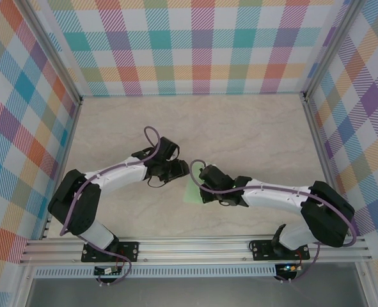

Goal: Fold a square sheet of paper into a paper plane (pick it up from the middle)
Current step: Fold the triangle a second time at the center of the table.

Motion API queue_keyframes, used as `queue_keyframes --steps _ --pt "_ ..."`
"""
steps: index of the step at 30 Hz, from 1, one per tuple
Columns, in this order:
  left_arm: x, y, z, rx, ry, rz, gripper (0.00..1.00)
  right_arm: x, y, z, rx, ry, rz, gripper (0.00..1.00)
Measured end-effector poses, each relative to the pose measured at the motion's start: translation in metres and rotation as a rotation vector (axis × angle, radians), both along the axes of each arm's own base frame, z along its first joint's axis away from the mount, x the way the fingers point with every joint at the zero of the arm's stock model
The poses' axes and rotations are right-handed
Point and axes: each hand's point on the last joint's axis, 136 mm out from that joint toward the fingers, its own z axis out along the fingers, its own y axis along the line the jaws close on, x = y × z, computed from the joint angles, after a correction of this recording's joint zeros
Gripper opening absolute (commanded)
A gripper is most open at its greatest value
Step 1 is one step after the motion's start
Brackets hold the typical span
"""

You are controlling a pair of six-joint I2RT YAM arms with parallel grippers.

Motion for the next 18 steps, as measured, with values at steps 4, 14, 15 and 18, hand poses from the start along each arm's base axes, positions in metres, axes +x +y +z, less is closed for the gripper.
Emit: queue_keyframes --steps 4,14,15,18 --pt "-0.008 0.006 -0.004 0.004 0.007 0.002 0.46 0.007 -0.003 0.001 0.049 0.046 -0.006 0.12" --pt "-0.019 0.009 -0.006 -0.035 -0.010 -0.011 0.44 0.014 -0.015 -0.022 0.044 0.152 -0.002 0.13" --pt "-0.019 0.008 -0.006 -0.042 -0.013 -0.013 0.44 0.015 -0.016 -0.024 0.040 0.159 -0.003 0.13" --pt "-0.020 0.006 -0.006 -0.056 -0.017 -0.019 0.44 0.019 -0.017 -0.026 0.033 0.168 0.000 0.13"
